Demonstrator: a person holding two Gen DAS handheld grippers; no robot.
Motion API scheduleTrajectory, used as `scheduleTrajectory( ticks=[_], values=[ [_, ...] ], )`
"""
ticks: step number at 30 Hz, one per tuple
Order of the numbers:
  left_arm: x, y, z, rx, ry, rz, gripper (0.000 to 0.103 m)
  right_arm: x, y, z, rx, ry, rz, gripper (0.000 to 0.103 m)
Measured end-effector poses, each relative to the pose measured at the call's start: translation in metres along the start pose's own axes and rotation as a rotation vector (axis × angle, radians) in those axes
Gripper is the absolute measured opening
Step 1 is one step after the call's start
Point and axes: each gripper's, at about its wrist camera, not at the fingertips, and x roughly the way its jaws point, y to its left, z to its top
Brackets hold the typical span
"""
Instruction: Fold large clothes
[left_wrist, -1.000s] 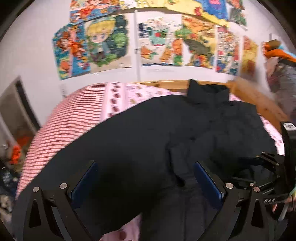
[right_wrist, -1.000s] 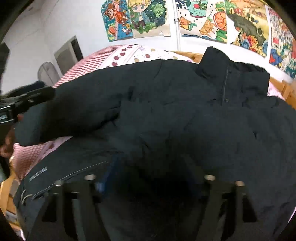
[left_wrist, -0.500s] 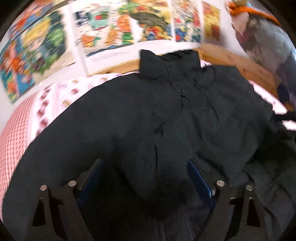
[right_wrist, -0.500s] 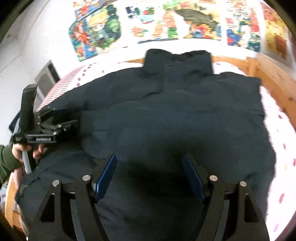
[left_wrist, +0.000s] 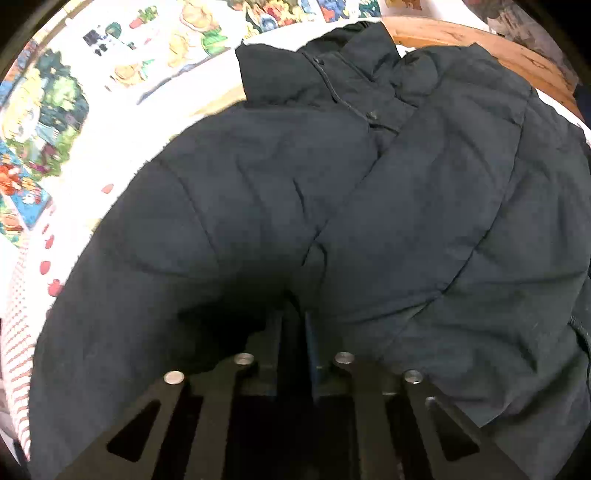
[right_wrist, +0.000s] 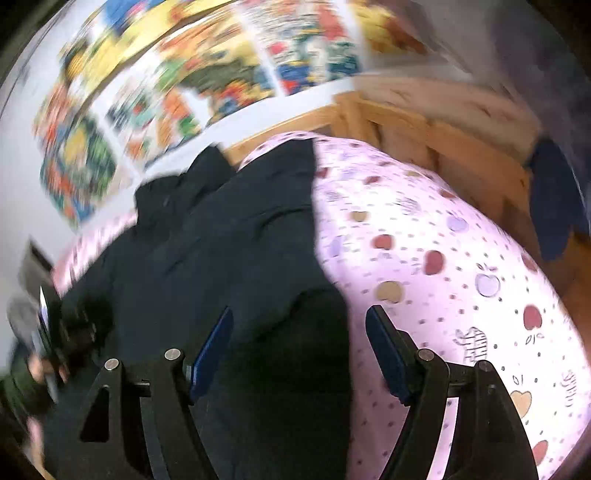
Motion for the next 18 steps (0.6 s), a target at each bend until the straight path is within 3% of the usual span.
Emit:
scheduleTrajectory(
  ticks=[4, 9, 13, 16, 18],
  values=[
    [-0.024, 0.006, 0.005, -0.028, -0.073, 0.065, 0.009, 0.014, 0.000, 0.015, 0.044, -0.036, 0.018, 0.069],
    [-0.016, 0.008, 0.002, -0.023, -0.018, 0.082, 0.009, 0.049, 0.054, 0.030, -0.106, 0.004, 0.035, 0.069],
    [0.004, -0.004, 0.001, 0.012, 0.025, 0.105, 0.009, 0.087, 0.116, 0.021, -0.346, 0.088, -0.031, 0.069],
    [0.011, -0.009, -0.001, 0.019, 0.044, 0.108, 0.010, 0.121, 0.149, 0.006, -0.518, 0.161, -0.159, 0.070],
    [0.015, -0.010, -0.003, 0.017, 0.047, 0.107, 0.011, 0.136, 0.155, -0.002, -0.567, 0.196, -0.218, 0.073]
  ],
)
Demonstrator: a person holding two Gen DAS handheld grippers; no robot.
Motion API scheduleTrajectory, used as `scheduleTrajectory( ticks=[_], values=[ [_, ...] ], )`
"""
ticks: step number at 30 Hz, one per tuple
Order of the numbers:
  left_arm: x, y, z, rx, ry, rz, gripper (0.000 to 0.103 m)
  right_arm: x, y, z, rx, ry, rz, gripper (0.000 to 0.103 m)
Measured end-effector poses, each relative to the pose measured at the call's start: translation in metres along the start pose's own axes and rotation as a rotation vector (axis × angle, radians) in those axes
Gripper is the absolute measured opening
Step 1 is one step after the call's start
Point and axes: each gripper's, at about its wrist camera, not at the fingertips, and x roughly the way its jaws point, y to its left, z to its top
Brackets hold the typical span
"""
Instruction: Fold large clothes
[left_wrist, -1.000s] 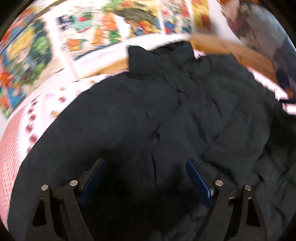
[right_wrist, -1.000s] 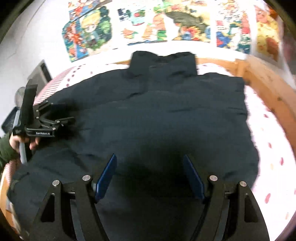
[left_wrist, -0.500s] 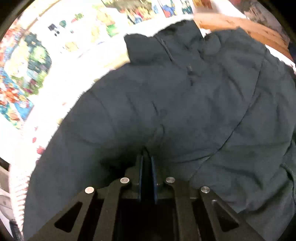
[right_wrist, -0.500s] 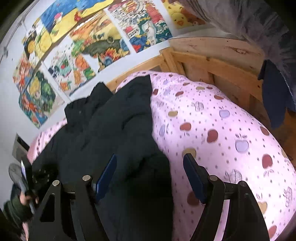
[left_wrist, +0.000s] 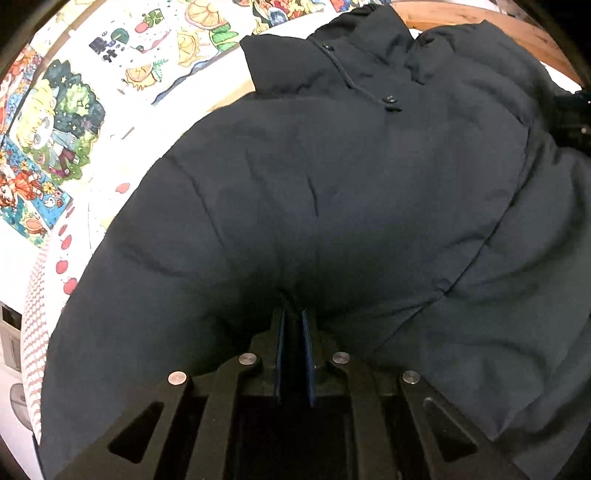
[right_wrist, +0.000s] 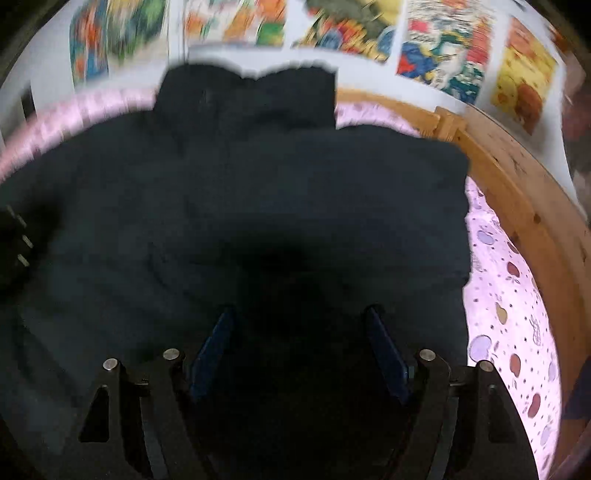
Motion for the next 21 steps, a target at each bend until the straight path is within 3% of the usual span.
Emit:
scheduleTrajectory(
  ticks=[4, 7, 9, 11, 12, 13, 14, 21],
  values=[
    [-0.006, 0.009, -0.002, -0.043, -0.029, -0.040, 0.014, 0.009, -0.001, -0.003, 0.022, 0.011, 0.010, 0.076],
    [-0.018, 0.026, -0.005, -0.119, -0.057, -0.088, 0.020, -0.002, -0.004, -0.003, 0.048, -0.032, 0.040, 0.079],
    [-0.031, 0.041, -0.009, -0.201, -0.081, -0.142, 0.035, -0.010, -0.005, -0.005, 0.065, -0.068, 0.053, 0.084],
    [-0.049, 0.056, -0.016, -0.282, -0.121, -0.207, 0.060, -0.025, -0.004, -0.004, 0.083, -0.111, 0.040, 0.088],
    [-0.059, 0.062, -0.021, -0.319, -0.145, -0.224, 0.066, -0.033, -0.002, -0.002, 0.091, -0.134, 0.012, 0.089],
    [-0.070, 0.066, -0.027, -0.349, -0.167, -0.224, 0.081, -0.042, 0.002, -0.001, 0.097, -0.155, -0.007, 0.091],
    [-0.083, 0.072, -0.033, -0.378, -0.193, -0.211, 0.089, -0.048, 0.003, 0.002, 0.095, -0.170, -0.004, 0.091],
    [-0.151, 0.122, -0.101, -0.607, -0.250, -0.188, 0.098, -0.096, 0.061, 0.028, 0.048, -0.259, 0.143, 0.097]
  ],
)
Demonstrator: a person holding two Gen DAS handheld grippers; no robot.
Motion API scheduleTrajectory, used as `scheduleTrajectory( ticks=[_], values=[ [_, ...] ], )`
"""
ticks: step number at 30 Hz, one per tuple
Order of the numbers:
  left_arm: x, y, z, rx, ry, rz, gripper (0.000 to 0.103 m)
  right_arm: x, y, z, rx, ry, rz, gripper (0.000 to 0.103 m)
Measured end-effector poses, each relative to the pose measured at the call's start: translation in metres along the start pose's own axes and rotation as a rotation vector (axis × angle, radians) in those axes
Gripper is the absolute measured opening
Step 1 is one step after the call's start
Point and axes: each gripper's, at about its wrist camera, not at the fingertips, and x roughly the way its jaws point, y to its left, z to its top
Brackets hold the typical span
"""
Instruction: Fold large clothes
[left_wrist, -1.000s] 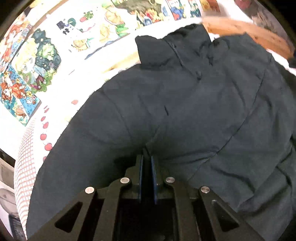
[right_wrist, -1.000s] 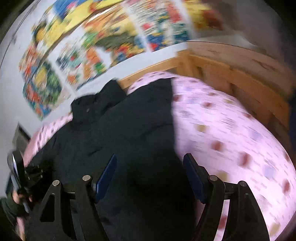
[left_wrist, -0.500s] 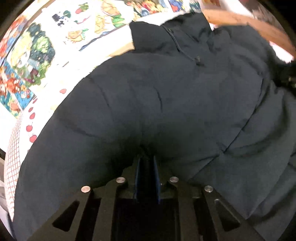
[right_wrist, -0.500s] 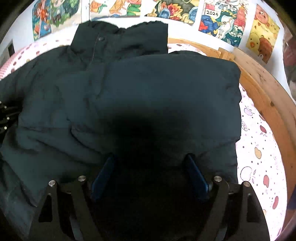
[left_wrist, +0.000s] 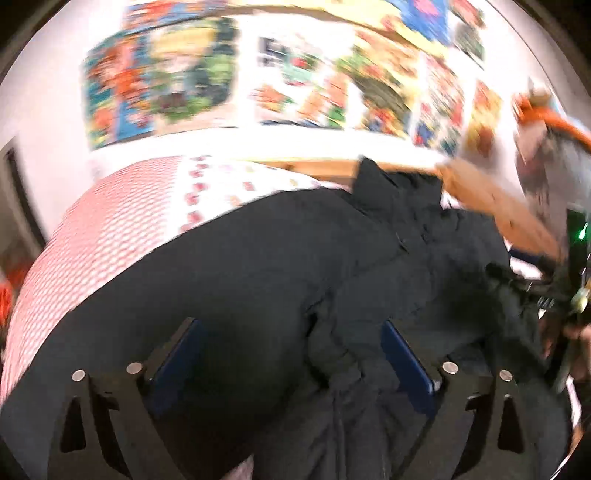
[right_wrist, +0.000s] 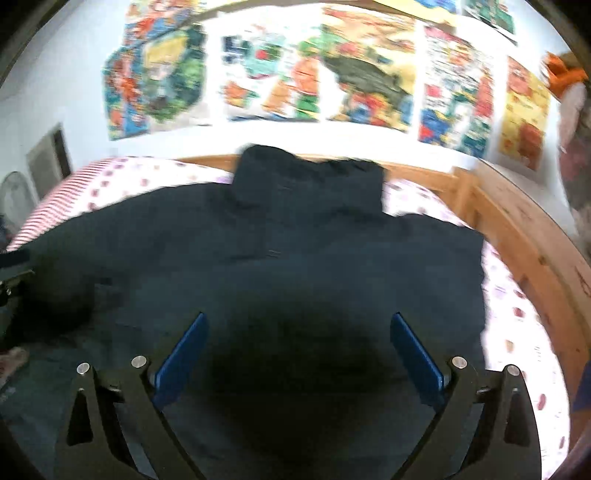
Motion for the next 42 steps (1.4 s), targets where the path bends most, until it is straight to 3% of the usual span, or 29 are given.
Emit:
scheduleTrajectory(
  ticks=[8, 12, 15, 18, 22, 25, 30, 42],
  values=[
    [-0.080, 0.070, -0.083, -0.210, -0.047, 0.056, 0.102, 0.004, 0.083, -0.003, -0.136, 0.053, 0.073, 0.097],
    [-0.105, 0.097, -0.126, -0.345, -0.033, 0.176, 0.102, 0.004, 0.117, -0.009, -0.211, 0.094, 0.050, 0.097],
    [-0.110, 0.117, -0.147, -0.440, -0.046, 0.213, 0.102, 0.009, 0.135, -0.012, -0.233, 0.146, 0.019, 0.097],
    [-0.105, 0.139, -0.152, -0.542, -0.076, 0.178, 0.102, 0.014, 0.150, -0.013, -0.249, 0.153, -0.010, 0.097],
    [-0.107, 0.160, -0.161, -0.721, -0.246, 0.070, 0.102, 0.031, 0.159, -0.013, -0.264, 0.157, -0.045, 0.097],
    [-0.095, 0.163, -0.160, -0.769, -0.256, 0.095, 0.102, 0.051, 0.163, -0.016, -0.261, 0.183, -0.070, 0.097],
    [-0.076, 0.164, -0.165, -0.804, -0.208, 0.141, 0.102, 0.077, 0.167, -0.029, -0.266, 0.250, -0.064, 0.097],
    [-0.080, 0.163, -0.196, -1.031, -0.269, 0.059, 0.102, 0.083, 0.165, -0.049, -0.236, 0.261, -0.042, 0.101]
  ],
)
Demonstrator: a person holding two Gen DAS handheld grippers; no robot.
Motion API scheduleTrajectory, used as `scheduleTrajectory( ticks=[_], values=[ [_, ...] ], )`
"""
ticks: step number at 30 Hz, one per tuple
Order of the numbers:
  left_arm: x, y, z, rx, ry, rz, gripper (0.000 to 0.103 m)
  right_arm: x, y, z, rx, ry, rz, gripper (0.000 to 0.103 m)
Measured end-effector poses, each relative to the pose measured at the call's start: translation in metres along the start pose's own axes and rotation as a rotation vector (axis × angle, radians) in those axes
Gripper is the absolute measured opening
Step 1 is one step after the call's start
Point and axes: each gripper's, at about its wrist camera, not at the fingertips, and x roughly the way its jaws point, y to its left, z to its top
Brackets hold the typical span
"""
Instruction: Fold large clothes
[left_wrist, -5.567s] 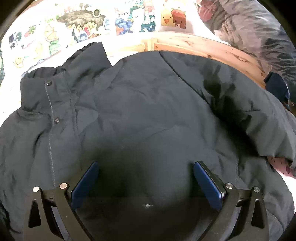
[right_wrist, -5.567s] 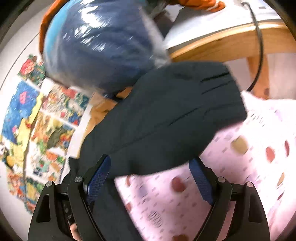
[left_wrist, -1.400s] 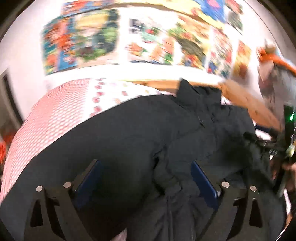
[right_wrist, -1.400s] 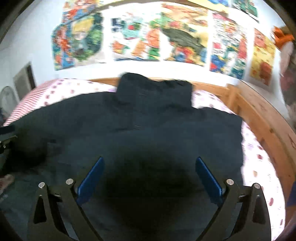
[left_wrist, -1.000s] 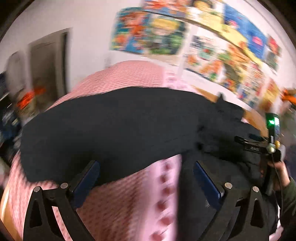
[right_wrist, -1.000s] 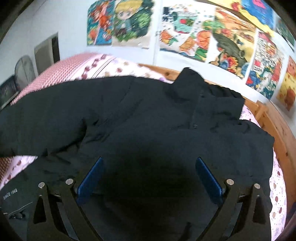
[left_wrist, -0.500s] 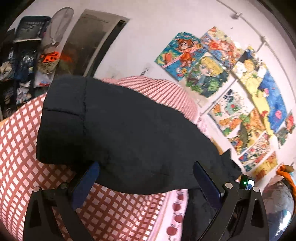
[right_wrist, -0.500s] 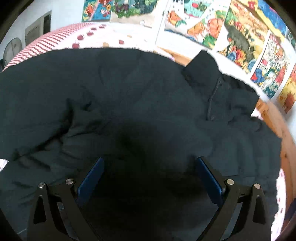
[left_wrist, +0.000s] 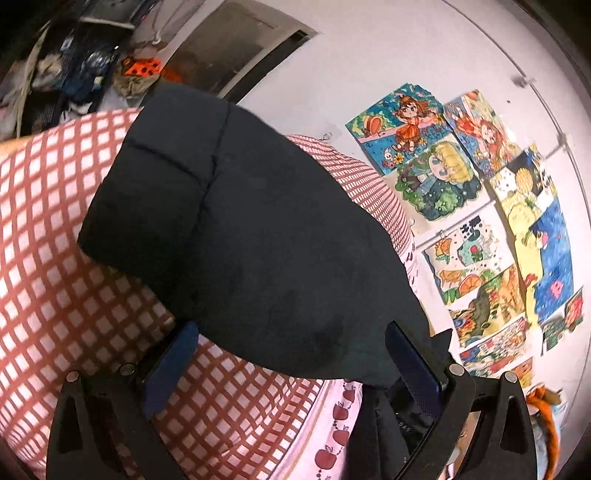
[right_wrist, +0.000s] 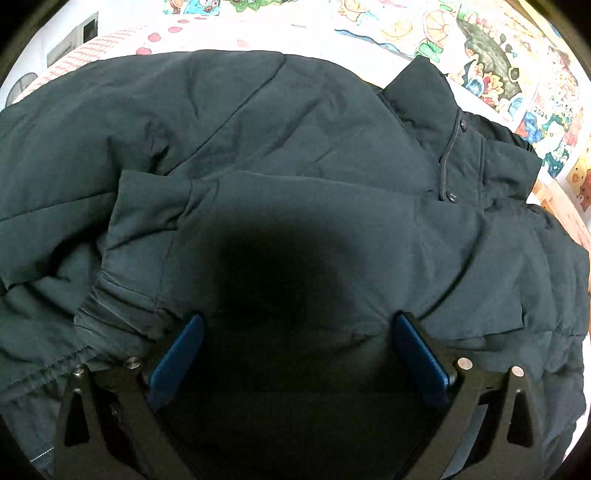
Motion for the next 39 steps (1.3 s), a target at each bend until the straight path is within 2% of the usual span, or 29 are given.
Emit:
scheduleTrajectory(
  ticks=[7, 9, 11, 12, 14, 16, 20, 22, 24, 27, 31, 36, 39],
  values=[
    [0.020, 0.014, 0.011, -0.088, -0.004, 0.066, 0.101, 0.000, 0.005, -0.008, -0.001, -0.012, -0.005, 0.101],
    [0.019, 0.014, 0.013, -0.087, -0.021, 0.068, 0.086, 0.000, 0.004, -0.009, 0.000, -0.014, -0.002, 0.101],
    [0.019, 0.012, 0.017, -0.076, -0.031, 0.066, 0.057, 0.002, -0.002, -0.007, -0.001, -0.018, 0.002, 0.101],
    [0.018, 0.011, 0.019, -0.064, -0.031, 0.066, 0.051, 0.003, -0.003, -0.007, 0.000, -0.021, 0.003, 0.101],
    [0.015, 0.003, 0.026, 0.000, -0.038, 0.074, 0.020, 0.004, -0.003, -0.009, -0.001, -0.029, 0.001, 0.101],
    [0.006, -0.012, 0.034, 0.073, -0.075, 0.067, 0.014, 0.004, -0.002, -0.011, -0.001, -0.039, -0.002, 0.101],
    [-0.020, -0.064, 0.045, 0.280, -0.165, 0.009, 0.011, 0.002, -0.006, -0.012, 0.015, -0.051, 0.017, 0.101],
    [-0.032, -0.098, 0.047, 0.417, -0.191, -0.042, 0.011, -0.005, -0.014, -0.012, 0.046, -0.072, 0.039, 0.101],
    [-0.041, -0.127, 0.045, 0.521, -0.194, -0.087, 0.011, -0.025, -0.030, -0.011, 0.114, -0.141, 0.052, 0.101],
    [-0.054, -0.171, 0.036, 0.669, -0.193, -0.139, 0.011, -0.061, -0.070, -0.010, 0.283, -0.236, 0.122, 0.101],
    [-0.067, -0.227, 0.011, 0.820, -0.154, -0.244, 0.010, -0.091, -0.120, -0.016, 0.445, -0.288, 0.189, 0.101],
    [-0.065, -0.290, -0.042, 0.962, -0.053, -0.400, 0.010, -0.108, -0.160, -0.037, 0.524, -0.328, 0.177, 0.101],
    [-0.054, -0.316, -0.078, 1.037, 0.002, -0.460, 0.010, -0.109, -0.187, -0.056, 0.575, -0.340, 0.173, 0.101]
  ],
)
